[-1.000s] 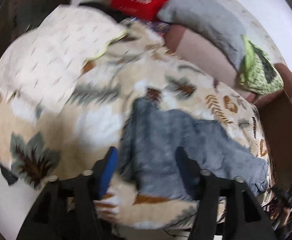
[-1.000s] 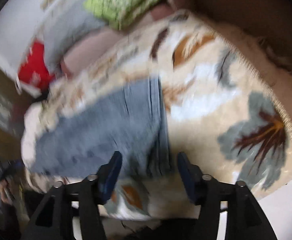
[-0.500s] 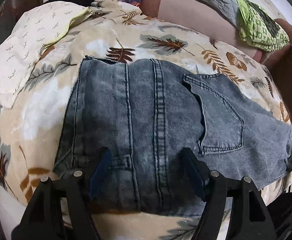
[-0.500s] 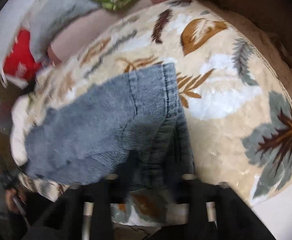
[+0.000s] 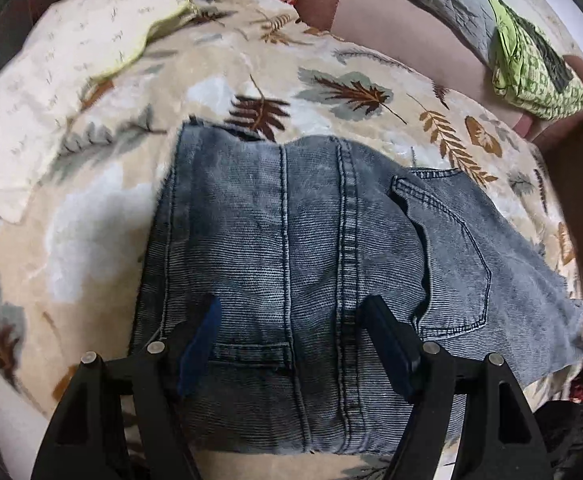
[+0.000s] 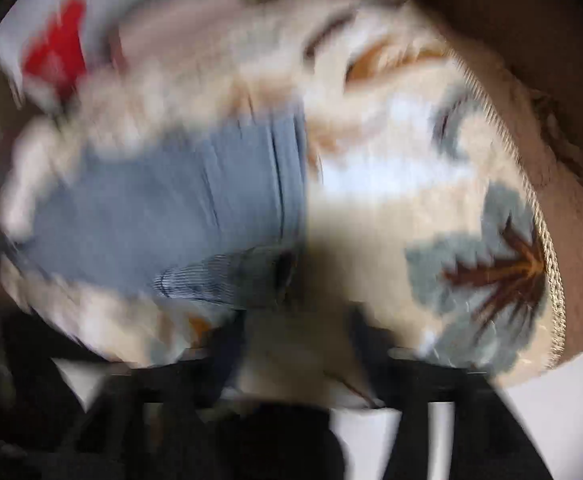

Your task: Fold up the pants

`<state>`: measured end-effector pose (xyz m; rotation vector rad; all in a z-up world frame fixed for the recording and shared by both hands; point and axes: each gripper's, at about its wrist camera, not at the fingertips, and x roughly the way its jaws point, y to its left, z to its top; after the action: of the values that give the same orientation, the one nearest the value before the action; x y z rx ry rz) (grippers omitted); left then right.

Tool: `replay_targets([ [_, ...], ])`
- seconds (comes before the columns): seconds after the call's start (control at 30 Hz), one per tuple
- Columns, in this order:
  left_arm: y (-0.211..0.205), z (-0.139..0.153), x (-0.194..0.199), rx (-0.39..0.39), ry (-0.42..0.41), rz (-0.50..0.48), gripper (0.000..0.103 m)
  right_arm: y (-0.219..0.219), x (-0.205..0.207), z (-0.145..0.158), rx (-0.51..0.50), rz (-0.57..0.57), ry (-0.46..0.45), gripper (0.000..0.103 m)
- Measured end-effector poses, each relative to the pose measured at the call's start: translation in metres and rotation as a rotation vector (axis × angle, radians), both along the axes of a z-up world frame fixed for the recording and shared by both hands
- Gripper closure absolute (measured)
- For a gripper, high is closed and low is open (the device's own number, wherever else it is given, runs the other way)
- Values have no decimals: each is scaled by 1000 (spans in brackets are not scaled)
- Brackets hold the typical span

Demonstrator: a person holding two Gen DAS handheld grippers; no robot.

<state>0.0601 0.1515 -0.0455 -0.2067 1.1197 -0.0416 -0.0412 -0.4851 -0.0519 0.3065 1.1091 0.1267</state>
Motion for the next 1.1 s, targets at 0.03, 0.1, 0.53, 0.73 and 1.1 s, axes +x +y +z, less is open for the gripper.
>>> replay_targets([
  [0.03,-6,7,-2,11,-24,-16,28,-6,1,10,28,-33,-49,28],
  [0.1,-18,17,-5,25,-64,-56,28,-18,18,23,114,-101,-103,27],
  [0.53,-23,-12,-1,53,-37,-82,20,28,117,1,89,-19,91,91],
  [0.73,-24,-17,-3,81,-67,-79,14,24,112,38,-80,-120,-110,94],
  [1.1,-25,13,-15,27,-105,-42,13,30,44,51,-1,-194,-153,71],
])
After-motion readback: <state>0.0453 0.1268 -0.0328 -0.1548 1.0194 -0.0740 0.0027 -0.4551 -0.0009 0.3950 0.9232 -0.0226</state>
